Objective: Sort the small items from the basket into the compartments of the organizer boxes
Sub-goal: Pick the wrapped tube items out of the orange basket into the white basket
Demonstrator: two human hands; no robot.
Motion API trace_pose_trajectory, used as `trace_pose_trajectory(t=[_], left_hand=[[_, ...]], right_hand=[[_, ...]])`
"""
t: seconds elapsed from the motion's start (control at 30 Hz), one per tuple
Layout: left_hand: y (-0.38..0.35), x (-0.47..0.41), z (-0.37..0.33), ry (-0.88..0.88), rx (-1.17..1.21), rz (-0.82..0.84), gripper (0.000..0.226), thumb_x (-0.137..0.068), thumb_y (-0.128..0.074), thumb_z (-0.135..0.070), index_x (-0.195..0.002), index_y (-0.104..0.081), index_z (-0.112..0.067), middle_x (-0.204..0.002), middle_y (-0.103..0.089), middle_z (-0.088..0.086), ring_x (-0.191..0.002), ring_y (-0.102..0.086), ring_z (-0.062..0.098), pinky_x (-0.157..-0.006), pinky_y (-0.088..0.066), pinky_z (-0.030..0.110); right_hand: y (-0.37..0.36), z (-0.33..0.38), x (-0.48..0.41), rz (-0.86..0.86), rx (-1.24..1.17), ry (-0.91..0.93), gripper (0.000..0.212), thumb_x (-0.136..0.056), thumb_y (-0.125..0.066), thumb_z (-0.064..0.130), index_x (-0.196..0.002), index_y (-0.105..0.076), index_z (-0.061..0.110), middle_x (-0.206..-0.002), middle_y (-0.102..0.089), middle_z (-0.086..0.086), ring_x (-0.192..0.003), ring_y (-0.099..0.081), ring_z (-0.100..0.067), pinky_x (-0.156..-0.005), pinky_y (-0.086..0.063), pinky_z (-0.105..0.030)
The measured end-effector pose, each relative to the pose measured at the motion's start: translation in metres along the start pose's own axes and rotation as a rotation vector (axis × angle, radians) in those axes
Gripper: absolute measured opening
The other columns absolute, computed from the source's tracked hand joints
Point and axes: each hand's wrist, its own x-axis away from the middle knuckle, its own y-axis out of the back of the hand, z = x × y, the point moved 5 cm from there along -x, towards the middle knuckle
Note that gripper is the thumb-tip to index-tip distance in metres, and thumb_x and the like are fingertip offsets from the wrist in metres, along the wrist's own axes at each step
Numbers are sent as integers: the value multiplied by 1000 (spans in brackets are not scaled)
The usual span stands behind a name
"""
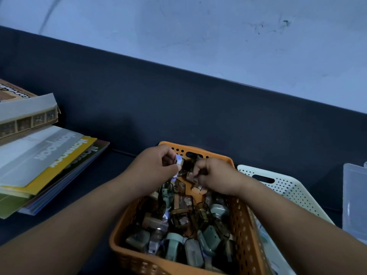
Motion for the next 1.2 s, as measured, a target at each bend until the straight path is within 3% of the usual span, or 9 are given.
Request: trace_pose_trajectory(t=[0.07,0.2,0.33,0.43,0.6,0.67,0.83,1.03,1.2], left_hand=[[-4,-2,-6,11,-5,41,6,-84,-68,-24,-85,-62,-24,-83,-66,-5,-78,-64,13,-72,-53,32],[-25,-12,-34,4,26,108,8,-82,-71,-24,-87,-64,-23,-78,-68,-6,-72,-63,8,-66,-51,26],[-70,-21,-79,-75,52,204,9,-83,-71,-19,-86,-63,-18,-67,-63,-7,-55,-53,3,-55,-44,20],[-108,-22,-106,-113,77,296,10,-84,-71,-19,-89,-63,-16,-71,-62,-3,-59,-54,7,-56,-43,19],[-145,-18,-122,-123,47,418,26,-86,-68,-31,-107,-60,-18,-90,-65,-6,-76,-59,4,-65,-44,19],[-141,-22,-115,-85,6,401,33,-86,-68,-36,-115,-57,-23,-96,-65,-10,-87,-60,5,-72,-45,22],[-88,-36,-84,-68,-175,187,22,-86,-67,-32,-106,-60,-28,-91,-66,-12,-82,-61,3,-72,-50,26],[-25,-24,-34,-50,-527,92,22,-85,-63,-42,-105,-58,-33,-105,-57,-10,-92,-54,9,-80,-48,32],[-8,-8,-2,-16,-739,142,45,-86,-61,-47,-126,-54,-27,-120,-54,-4,-110,-51,17,-91,-47,37]], right_hand=[[17,-3,18,-55,-133,-1,17,-86,-62,7,-74,-61,19,-61,-62,13,-57,-58,-2,-58,-46,-20],[53,-20,60,-187,-253,-15,7,-87,-63,5,-81,-60,5,-61,-55,1,-53,-49,-11,-53,-41,-23],[77,-47,106,-266,-270,-121,7,-90,-62,8,-84,-60,12,-59,-55,6,-55,-56,-9,-55,-43,-31],[87,-65,136,-306,-230,-202,6,-90,-63,11,-85,-60,14,-62,-60,4,-55,-60,-7,-59,-49,-37],[91,-88,164,-361,-44,-314,7,-91,-63,29,-96,-61,26,-79,-66,9,-71,-64,-14,-63,-50,-27],[89,-91,166,-376,-5,-311,11,-92,-62,33,-102,-61,29,-88,-63,13,-77,-62,-9,-68,-50,-26],[76,-70,143,-329,-70,-197,6,-92,-62,30,-97,-63,27,-87,-64,13,-72,-63,-12,-65,-52,-28],[48,-17,84,-205,-8,-4,20,-94,-58,23,-112,-66,23,-105,-68,5,-96,-61,-13,-82,-47,-24],[14,1,31,-46,445,-6,27,-92,-55,25,-117,-61,19,-115,-62,-8,-106,-58,-29,-81,-48,-32]])
